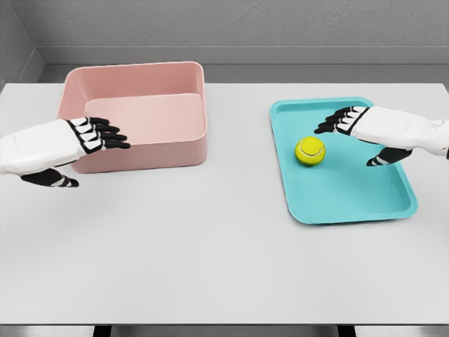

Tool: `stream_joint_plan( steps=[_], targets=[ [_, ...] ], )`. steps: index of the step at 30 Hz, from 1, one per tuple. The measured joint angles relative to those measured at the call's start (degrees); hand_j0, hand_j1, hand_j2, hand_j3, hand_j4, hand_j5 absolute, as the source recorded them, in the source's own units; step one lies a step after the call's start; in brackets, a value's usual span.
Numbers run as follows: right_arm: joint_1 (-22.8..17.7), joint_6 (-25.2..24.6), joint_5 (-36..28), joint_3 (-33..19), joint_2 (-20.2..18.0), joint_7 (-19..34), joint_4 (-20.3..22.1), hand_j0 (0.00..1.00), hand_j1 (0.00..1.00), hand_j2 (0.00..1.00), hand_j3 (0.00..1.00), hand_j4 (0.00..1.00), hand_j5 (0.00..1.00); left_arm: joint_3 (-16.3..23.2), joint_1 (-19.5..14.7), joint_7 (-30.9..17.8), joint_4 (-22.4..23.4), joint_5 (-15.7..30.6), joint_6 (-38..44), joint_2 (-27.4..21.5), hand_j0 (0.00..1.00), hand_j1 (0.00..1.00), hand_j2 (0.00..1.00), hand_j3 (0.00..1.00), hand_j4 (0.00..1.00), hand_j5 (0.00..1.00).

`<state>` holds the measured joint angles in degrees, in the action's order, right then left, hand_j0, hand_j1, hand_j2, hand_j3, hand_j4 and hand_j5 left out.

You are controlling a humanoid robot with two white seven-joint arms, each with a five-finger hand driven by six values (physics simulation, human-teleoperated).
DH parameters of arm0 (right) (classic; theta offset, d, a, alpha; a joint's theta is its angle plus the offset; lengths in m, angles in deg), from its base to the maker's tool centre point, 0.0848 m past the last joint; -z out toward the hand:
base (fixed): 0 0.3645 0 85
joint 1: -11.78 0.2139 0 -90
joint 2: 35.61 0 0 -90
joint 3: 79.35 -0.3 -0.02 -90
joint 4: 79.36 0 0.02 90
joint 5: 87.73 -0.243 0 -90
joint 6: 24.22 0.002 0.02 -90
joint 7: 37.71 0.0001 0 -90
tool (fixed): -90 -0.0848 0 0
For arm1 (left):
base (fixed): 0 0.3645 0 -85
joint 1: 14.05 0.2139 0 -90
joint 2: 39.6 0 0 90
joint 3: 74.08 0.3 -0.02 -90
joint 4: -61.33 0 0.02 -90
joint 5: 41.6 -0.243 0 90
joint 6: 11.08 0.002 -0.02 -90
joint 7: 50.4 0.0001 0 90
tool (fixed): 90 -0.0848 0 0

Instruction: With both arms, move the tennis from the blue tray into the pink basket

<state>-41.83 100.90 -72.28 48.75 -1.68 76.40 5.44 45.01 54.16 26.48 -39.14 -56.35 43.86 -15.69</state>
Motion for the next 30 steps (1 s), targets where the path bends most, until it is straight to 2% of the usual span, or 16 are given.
stream_joint_plan(
  steps=[5, 9, 11, 14, 16, 23, 30],
  targets=[
    [1.0, 0.0, -1.3, -0.1, 0.7, 0.0, -0.4, 1.00, 1.00, 1.00, 1.00, 1.00, 1.00, 0.0, 0.0, -0.5, -0.4, 0.1, 0.0, 0.2, 1.00, 1.00, 1.00, 1.00, 1.00, 1.00],
    [4.0, 0.0, -0.9, 0.3, 2.1, 1.1, -1.0, 1.00, 1.00, 1.00, 1.00, 1.00, 1.00, 0.2, 1.0, -0.6, -0.5, 0.2, 0.0, 0.2, 1.00, 1.00, 1.00, 1.00, 1.00, 1.00],
    [5.7, 0.0, -0.3, 1.3, 3.6, 2.3, -2.2, 1.00, 1.00, 1.00, 1.00, 1.00, 1.00, 0.5, 1.0, -0.6, -0.5, 0.3, 0.0, 0.3, 1.00, 1.00, 1.00, 1.00, 1.00, 1.00],
    [5.7, 0.0, 0.0, 2.7, 5.4, 3.0, -4.7, 1.00, 1.00, 1.00, 1.00, 1.00, 1.00, 0.7, 1.1, -0.6, -0.5, 0.4, 0.0, 0.4, 1.00, 1.00, 1.00, 1.00, 1.00, 1.00],
    [7.8, 0.0, 0.1, 3.6, 6.6, 3.2, -7.1, 1.00, 1.00, 1.00, 1.00, 1.00, 1.00, 0.7, 0.8, -0.6, -0.4, 0.8, 0.0, 0.3, 1.00, 1.00, 1.00, 1.00, 1.00, 1.00],
    [9.8, 0.0, 0.4, 4.5, 9.0, 9.1, -10.7, 1.00, 1.00, 1.00, 1.00, 1.00, 1.00, 0.7, 0.7, -0.6, -0.5, 2.1, 0.0, 0.3, 1.00, 1.00, 1.00, 1.00, 1.00, 1.00],
    [9.9, 0.0, 0.8, 4.6, 13.7, 10.6, -11.6, 1.00, 1.00, 1.00, 1.00, 1.00, 1.00, 0.7, 0.8, -0.6, -0.5, 2.6, 0.0, 0.3, 1.00, 1.00, 1.00, 1.00, 1.00, 1.00]
  ],
)
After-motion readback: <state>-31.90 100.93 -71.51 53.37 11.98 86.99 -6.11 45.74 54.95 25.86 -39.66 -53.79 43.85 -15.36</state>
